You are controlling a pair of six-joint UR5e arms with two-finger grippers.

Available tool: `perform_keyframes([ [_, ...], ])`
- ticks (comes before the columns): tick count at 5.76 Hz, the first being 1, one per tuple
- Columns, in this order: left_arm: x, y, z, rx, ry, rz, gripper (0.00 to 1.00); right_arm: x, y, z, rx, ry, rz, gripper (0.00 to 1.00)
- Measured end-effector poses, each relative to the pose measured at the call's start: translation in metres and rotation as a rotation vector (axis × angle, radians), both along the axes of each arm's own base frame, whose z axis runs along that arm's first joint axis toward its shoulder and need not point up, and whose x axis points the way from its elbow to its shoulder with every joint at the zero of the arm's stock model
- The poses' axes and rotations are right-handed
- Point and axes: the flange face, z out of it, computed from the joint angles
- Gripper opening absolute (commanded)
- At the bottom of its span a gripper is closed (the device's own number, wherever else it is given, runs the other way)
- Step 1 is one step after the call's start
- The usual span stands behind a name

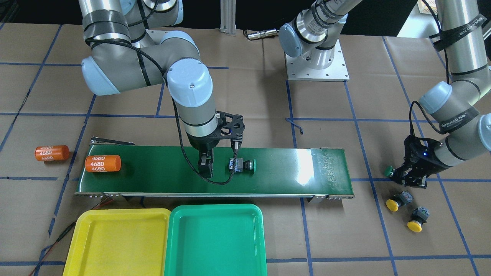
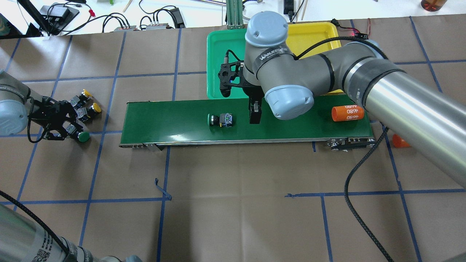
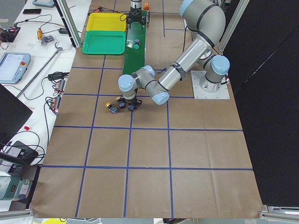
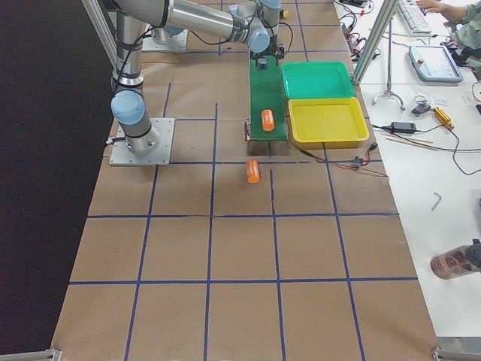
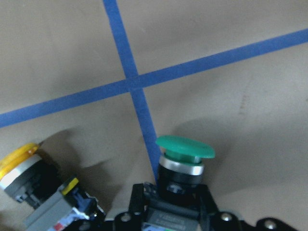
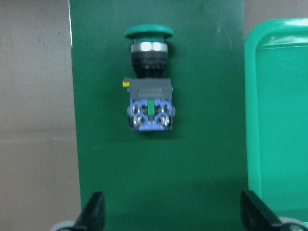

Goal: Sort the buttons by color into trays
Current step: 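Grasp the conveyor button with right gripper while left grasps a yellow-cap button, then lift the green-cap button with right gripper while left places its button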

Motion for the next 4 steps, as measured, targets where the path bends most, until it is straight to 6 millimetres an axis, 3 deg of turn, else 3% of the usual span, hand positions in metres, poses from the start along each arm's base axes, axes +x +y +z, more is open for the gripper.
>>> perform_keyframes([
  [1, -0.009, 0.003, 0.026, 0.015, -0.006, 0.088, 0.01, 0.014, 0.003, -0.015, 0.004, -0.001, -0.006, 1.0],
  [2, -0.037, 0.005, 0.061, 0.043, -0.007, 0.18, 0.01, 0.018, 0.005, -0.026, 0.015, 0.008, -0.002, 1.0],
  [3, -0.088, 0.003, 0.087, 0.062, -0.016, 0.25, 0.01, 0.018, 0.006, -0.031, 0.021, 0.018, 0.001, 1.0],
  [4, -0.149, -0.002, 0.095, 0.077, -0.029, 0.316, 0.01, 0.013, 0.003, -0.033, 0.023, 0.026, -0.005, 0.96],
])
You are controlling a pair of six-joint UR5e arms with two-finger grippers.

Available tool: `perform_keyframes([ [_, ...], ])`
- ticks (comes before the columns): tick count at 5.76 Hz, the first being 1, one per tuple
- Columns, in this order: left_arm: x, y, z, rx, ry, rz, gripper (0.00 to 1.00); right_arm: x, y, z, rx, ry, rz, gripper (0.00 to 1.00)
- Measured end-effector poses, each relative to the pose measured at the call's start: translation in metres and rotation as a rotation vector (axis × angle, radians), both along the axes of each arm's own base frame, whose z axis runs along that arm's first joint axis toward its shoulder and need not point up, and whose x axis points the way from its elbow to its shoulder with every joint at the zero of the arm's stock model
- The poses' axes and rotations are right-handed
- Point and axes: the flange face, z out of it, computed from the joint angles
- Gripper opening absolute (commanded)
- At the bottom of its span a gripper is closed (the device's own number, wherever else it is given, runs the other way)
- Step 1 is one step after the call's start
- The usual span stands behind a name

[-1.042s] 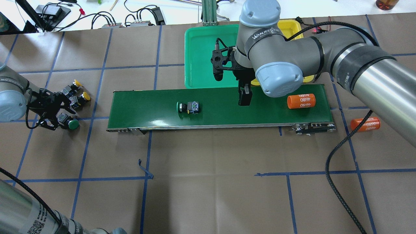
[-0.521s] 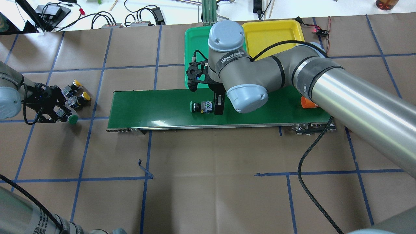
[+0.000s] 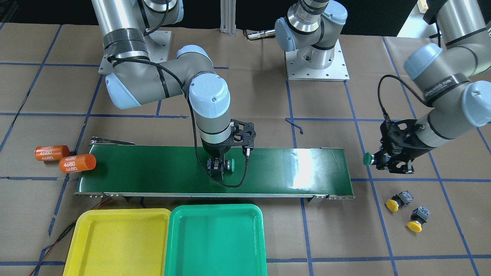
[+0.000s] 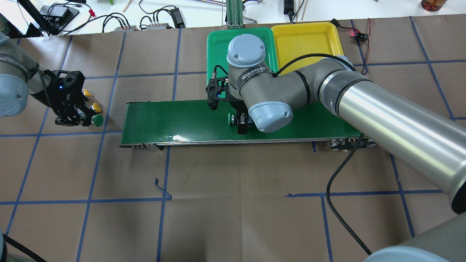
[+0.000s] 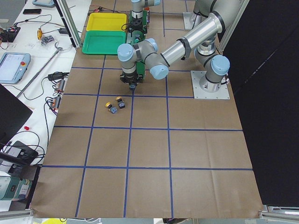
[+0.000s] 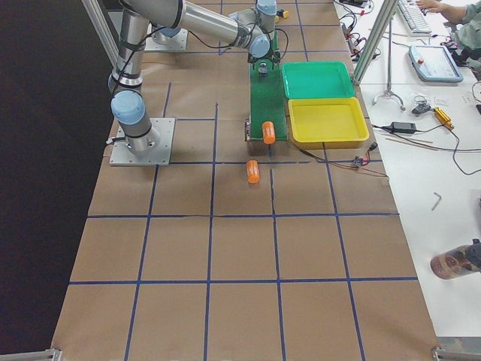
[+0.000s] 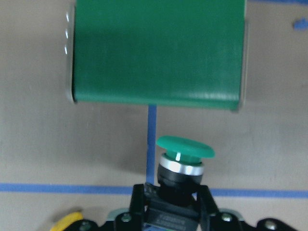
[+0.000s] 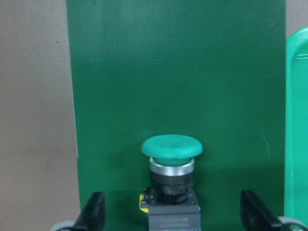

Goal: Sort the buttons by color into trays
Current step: 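Lift the green-cap button with right gripper while left places its button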

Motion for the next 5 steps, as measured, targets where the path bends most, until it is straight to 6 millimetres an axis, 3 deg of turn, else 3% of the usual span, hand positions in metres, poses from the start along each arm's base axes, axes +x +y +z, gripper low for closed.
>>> perform_keyframes([
  [1, -0.056, -0.006, -0.003, 0.003, -0.015, 0.058, 0.01, -0.011, -0.005, -0.002, 0.002, 0.015, -0.013, 0.88],
  [2, -0.098, -0.01, -0.012, -0.003, -0.027, 0.083, 0.03, -0.022, -0.009, -0.005, 0.005, 0.029, -0.027, 0.75],
  [3, -0.121, -0.013, -0.025, -0.007, -0.032, 0.08, 0.99, -0.036, -0.013, -0.008, 0.014, 0.037, -0.049, 0.52],
  [4, -0.127, -0.013, -0.035, -0.013, -0.035, 0.085, 0.98, -0.052, -0.017, -0.011, 0.016, 0.062, -0.069, 0.25],
  [5, -0.128, -0.012, -0.04, -0.015, -0.037, 0.095, 0.98, -0.066, -0.02, -0.012, 0.007, 0.099, -0.066, 0.08],
])
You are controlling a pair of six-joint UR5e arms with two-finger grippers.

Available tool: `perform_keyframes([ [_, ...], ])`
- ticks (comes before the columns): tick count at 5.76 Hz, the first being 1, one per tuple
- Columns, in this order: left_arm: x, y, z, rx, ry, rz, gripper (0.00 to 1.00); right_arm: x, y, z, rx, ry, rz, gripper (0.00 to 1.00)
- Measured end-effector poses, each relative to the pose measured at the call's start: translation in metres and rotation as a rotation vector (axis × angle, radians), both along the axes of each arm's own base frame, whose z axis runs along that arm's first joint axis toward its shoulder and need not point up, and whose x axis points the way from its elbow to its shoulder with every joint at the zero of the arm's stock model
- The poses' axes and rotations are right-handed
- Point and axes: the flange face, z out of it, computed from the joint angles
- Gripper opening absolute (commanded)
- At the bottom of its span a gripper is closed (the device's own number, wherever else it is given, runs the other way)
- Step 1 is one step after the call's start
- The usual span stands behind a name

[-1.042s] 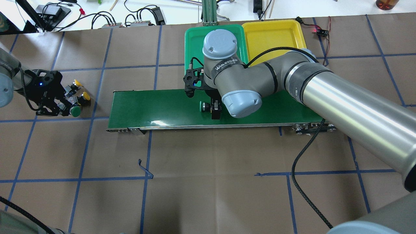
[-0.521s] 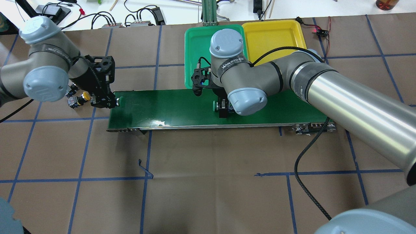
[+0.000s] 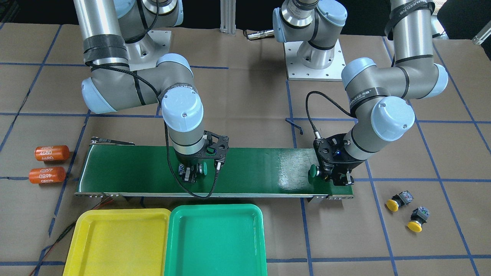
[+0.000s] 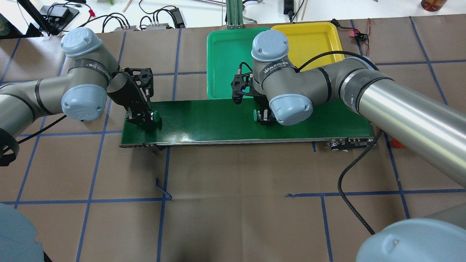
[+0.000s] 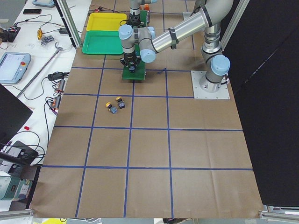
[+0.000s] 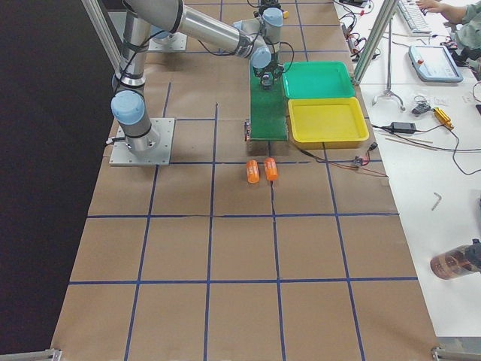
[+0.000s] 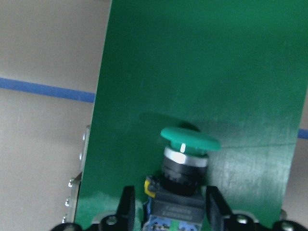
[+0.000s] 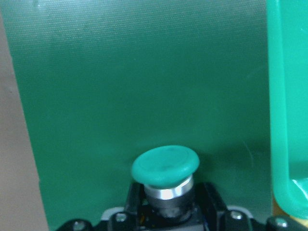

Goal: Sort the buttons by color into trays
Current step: 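Lift the green-cap button with right gripper while left places its button, then lower the green-cap button into the green tray and open the right gripper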

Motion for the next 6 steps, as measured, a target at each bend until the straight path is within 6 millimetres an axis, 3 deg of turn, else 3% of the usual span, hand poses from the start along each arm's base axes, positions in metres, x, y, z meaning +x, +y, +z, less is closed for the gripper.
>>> perform_keyframes([
  [1, 0.007, -0.002, 0.006, -0.014, -0.005, 0.022, 0.98, -0.012, -0.004, 0.004, -0.009, 0.023, 0.018, 0.07],
  [2, 0.034, -0.012, 0.017, -0.038, -0.01, 0.078, 0.98, -0.026, -0.01, 0.013, -0.02, 0.029, 0.028, 0.07],
  [3, 0.075, -0.026, 0.026, -0.061, -0.017, 0.147, 0.98, -0.035, -0.017, 0.027, -0.047, 0.023, 0.035, 0.08],
  [5, 0.156, -0.041, 0.03, -0.077, -0.075, 0.262, 0.98, -0.019, -0.051, 0.053, -0.131, -0.032, 0.046, 0.09],
  [6, 0.191, -0.042, 0.019, -0.069, -0.086, 0.309, 0.98, 0.003, -0.083, 0.053, -0.168, -0.082, 0.065, 0.26],
])
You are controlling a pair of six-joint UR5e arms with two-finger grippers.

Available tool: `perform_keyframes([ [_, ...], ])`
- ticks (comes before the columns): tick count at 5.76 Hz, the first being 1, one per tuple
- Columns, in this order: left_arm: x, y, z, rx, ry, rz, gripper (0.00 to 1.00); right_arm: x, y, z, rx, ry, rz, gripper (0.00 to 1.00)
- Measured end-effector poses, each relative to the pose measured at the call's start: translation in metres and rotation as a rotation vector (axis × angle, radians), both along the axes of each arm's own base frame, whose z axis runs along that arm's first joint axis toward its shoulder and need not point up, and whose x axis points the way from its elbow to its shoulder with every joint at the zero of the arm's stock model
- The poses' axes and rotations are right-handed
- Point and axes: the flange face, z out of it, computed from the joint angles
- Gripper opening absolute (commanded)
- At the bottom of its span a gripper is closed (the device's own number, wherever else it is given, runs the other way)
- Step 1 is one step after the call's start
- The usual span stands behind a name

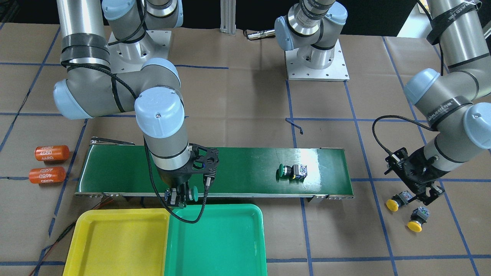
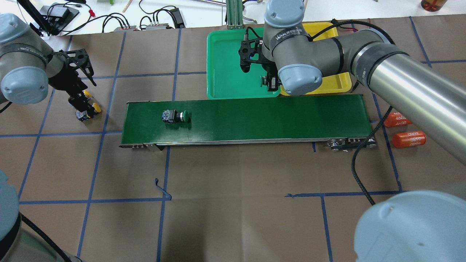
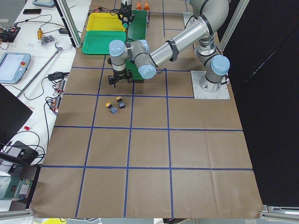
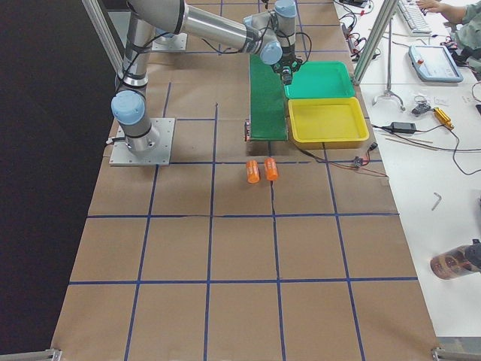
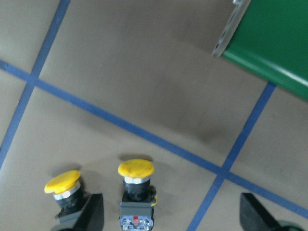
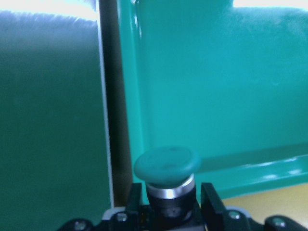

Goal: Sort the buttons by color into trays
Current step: 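Lower the green-cap button into the green tray and open the right gripper, then grasp the next conveyor button with the right gripper while the left gripper places another button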

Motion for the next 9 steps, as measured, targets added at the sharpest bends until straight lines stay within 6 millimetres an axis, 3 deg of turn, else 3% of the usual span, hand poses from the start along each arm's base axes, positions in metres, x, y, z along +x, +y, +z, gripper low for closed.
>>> perform_keyframes([
  [1, 0.02, -0.001, -0.016, 0.009, 0.0, 0.026, 0.98, 0.027, -0.029, -0.008, -0.022, -0.03, 0.022, 0.99],
  [2, 0.031, -0.004, -0.035, 0.016, 0.003, 0.038, 0.98, 0.05, -0.05, -0.02, -0.032, -0.053, 0.041, 1.0],
  [3, 0.036, -0.007, -0.051, 0.02, 0.004, 0.042, 0.98, 0.061, -0.059, -0.023, -0.027, -0.069, 0.05, 1.0],
  [4, 0.038, -0.01, -0.068, 0.035, 0.011, 0.043, 0.87, 0.061, -0.057, -0.01, -0.007, -0.067, 0.049, 1.0],
  [5, 0.038, -0.01, -0.084, 0.051, 0.019, 0.042, 0.36, 0.057, -0.044, 0.011, 0.043, -0.053, 0.045, 1.0],
  [6, 0.039, -0.01, -0.089, 0.054, 0.017, 0.034, 0.02, 0.05, -0.025, 0.031, 0.127, -0.031, 0.032, 1.0],
  [8, 0.04, -0.011, -0.083, 0.044, 0.008, 0.027, 0.0, 0.036, 0.017, 0.051, 0.255, 0.003, 0.013, 1.0],
  [9, 0.038, -0.011, -0.076, 0.039, 0.005, 0.024, 0.0, 0.031, 0.036, 0.048, 0.278, 0.006, -0.007, 1.0],
])
